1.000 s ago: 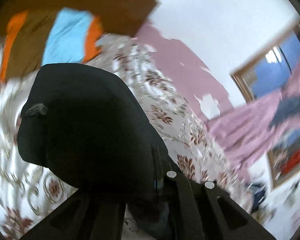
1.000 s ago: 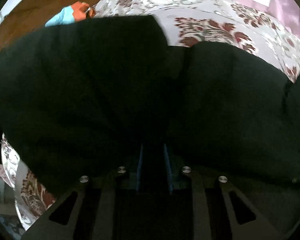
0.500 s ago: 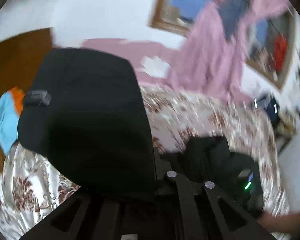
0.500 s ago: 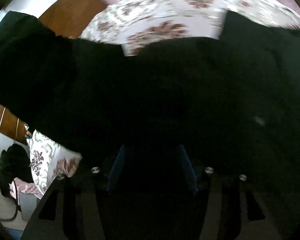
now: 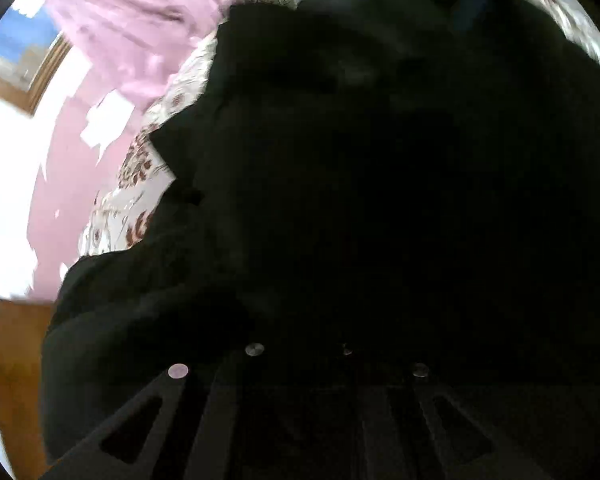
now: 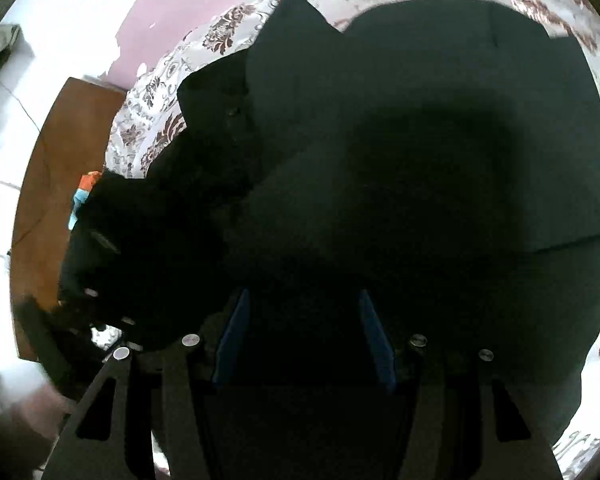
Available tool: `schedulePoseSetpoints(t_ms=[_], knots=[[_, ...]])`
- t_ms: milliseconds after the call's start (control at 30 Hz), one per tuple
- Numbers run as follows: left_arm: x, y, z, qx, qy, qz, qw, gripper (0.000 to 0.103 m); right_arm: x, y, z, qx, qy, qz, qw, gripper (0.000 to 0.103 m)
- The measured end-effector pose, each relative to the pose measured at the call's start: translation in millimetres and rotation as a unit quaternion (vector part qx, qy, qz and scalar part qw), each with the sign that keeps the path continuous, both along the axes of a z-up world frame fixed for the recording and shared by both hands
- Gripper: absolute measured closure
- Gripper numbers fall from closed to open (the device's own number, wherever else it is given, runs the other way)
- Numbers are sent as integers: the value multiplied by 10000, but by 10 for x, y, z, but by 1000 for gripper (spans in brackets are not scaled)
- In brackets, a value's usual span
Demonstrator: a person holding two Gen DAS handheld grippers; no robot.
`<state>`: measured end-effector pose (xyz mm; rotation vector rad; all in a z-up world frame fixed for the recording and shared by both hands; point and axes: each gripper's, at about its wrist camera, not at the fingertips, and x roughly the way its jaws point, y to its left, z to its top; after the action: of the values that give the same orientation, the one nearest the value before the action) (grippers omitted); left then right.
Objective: Fold large clothes
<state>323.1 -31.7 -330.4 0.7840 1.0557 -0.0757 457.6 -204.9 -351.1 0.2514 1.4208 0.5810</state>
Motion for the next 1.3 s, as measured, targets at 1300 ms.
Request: schedulePoseSetpoints(t_ms=[1300], knots=[[-936, -794, -541, 1148, -400, -580, 9909, 94, -34, 940, -469, 1614, 2403, -1014, 9518, 38]])
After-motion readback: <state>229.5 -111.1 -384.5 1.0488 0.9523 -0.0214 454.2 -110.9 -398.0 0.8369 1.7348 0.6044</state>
